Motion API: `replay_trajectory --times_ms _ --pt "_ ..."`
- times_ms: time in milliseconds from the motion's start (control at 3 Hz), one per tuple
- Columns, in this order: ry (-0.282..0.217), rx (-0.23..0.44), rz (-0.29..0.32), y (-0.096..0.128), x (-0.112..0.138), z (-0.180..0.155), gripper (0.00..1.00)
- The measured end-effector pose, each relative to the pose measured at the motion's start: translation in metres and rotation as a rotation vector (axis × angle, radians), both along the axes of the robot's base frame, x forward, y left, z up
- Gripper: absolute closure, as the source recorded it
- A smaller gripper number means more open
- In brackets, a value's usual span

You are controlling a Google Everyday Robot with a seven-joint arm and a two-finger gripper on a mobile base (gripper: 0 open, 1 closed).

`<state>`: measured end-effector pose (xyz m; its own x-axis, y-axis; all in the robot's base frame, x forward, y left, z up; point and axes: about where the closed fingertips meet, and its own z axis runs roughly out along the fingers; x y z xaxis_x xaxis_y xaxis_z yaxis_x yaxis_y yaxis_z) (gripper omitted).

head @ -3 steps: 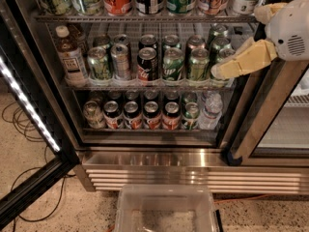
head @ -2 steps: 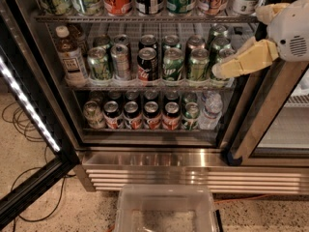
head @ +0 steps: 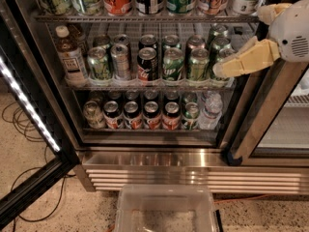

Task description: Pick 7up can from top shelf of fridge

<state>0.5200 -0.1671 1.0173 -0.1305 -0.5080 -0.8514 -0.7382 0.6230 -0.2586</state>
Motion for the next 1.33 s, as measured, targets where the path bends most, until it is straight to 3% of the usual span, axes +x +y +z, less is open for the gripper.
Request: replay_trajectory --times_ms 333,667,1000,1333 --pt "-0.069 0.050 0.044 0.007 0.003 0.032 0.00" --pt "-0.241 0.101 0.085 0.033 -0.008 0.094 0.00" --pt "-0.241 0.101 0.085 0.033 -0.008 0.094 0.00" --pt "-0.239 0.101 0.007 0.039 0.002 0.093 0.00"
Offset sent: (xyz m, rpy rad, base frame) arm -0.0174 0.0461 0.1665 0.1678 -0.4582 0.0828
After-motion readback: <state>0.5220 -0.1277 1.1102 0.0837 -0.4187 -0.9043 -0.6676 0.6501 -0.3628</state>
